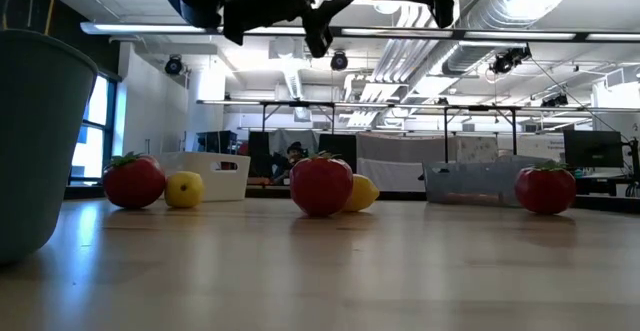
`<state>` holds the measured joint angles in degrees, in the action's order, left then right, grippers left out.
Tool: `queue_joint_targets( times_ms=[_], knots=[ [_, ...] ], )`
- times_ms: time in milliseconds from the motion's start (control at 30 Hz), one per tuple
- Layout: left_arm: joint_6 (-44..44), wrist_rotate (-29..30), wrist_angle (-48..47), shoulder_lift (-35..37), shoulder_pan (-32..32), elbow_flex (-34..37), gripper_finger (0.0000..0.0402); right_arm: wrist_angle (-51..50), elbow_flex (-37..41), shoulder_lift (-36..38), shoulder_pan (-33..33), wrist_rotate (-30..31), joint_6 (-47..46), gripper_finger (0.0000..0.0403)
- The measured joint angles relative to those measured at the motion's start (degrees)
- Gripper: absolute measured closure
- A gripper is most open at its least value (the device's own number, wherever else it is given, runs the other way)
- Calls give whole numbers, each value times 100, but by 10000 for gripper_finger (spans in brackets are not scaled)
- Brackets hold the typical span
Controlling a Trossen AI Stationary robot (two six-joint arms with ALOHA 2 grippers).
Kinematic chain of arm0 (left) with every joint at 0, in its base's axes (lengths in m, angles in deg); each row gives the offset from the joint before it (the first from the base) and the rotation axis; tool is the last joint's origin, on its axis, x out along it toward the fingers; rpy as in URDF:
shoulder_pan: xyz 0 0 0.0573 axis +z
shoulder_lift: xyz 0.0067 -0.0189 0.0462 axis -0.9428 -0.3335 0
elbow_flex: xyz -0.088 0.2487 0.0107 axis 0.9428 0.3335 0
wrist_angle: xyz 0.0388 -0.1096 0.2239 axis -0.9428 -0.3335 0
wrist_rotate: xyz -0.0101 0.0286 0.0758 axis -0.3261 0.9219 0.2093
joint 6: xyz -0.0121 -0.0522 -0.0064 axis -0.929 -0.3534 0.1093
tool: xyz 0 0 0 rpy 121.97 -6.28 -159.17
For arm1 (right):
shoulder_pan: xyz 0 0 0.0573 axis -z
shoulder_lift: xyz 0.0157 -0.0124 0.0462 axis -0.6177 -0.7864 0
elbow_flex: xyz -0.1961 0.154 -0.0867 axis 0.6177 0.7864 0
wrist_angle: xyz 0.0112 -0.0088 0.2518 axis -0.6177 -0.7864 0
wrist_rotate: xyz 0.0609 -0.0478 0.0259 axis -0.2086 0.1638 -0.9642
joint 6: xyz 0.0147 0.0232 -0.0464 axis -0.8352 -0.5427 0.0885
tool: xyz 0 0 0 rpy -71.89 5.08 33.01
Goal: Sort produce into baskets
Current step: Put the lemon into the blue bin
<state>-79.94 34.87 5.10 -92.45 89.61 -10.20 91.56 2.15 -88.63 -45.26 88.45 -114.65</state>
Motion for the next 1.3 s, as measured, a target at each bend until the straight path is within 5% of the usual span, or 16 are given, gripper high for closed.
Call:
queue_joint_targets(
  times_ms=[867,1300],
  knots=[
    [-639,1520,-568,-16,-162,0,199,-722,1,-27,482,-150,-269,242],
    [-1822,1802,-1241,-21,-160,0,176,-775,0,-479,590,-276,0,242]
  ],
)
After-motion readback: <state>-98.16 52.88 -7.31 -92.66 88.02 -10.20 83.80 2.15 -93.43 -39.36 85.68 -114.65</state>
